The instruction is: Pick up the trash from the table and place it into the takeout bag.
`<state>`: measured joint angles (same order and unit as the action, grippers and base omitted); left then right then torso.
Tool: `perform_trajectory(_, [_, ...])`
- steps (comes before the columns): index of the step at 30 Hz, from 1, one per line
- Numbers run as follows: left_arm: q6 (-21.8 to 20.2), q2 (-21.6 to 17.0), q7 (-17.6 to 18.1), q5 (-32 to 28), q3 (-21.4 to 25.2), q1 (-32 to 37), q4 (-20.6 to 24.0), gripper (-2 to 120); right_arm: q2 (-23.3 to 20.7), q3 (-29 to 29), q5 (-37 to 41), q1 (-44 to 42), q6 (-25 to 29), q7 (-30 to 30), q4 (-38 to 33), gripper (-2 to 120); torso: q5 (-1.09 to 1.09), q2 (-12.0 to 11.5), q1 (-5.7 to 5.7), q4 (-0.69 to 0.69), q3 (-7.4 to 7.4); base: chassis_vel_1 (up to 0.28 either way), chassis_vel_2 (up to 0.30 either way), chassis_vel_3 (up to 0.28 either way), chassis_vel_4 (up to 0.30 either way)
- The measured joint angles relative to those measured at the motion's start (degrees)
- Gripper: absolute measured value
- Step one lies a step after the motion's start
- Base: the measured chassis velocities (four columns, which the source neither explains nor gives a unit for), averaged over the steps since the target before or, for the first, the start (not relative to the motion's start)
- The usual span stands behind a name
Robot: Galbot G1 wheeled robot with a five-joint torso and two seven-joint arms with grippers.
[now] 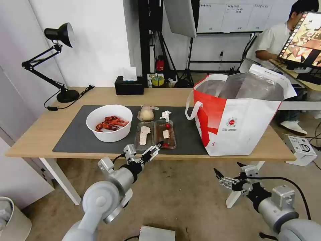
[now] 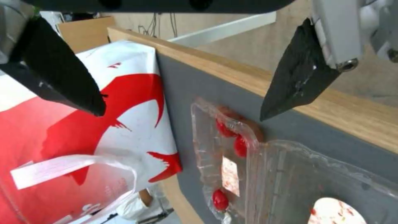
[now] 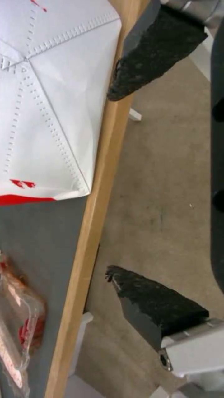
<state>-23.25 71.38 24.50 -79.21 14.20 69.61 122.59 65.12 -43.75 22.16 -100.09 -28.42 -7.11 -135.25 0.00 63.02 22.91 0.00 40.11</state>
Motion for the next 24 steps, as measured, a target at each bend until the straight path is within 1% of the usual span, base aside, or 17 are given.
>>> perform_trajectory(10, [-0.03, 0.28, 0.53, -0.82, -1.23, -2.36, -2.54, 100, -0.04, 0.0, 0.02, 0.57, -0.03, 0.0, 0.61, 100, 0.0, 0.0, 0.0, 0.0, 0.0, 0.0, 0.0, 0.0, 0.0])
perform_trajectory(24, [-0.09, 0.35, 1.65, -1.52, -1.78, -4.22, -5.0, 100, 0.05, 0.34, 0.05, 1.03, -0.04, 0.0, 1.07, 100, 0.0, 0.0, 0.0, 0.0, 0.0, 0.0, 0.0, 0.0, 0.0])
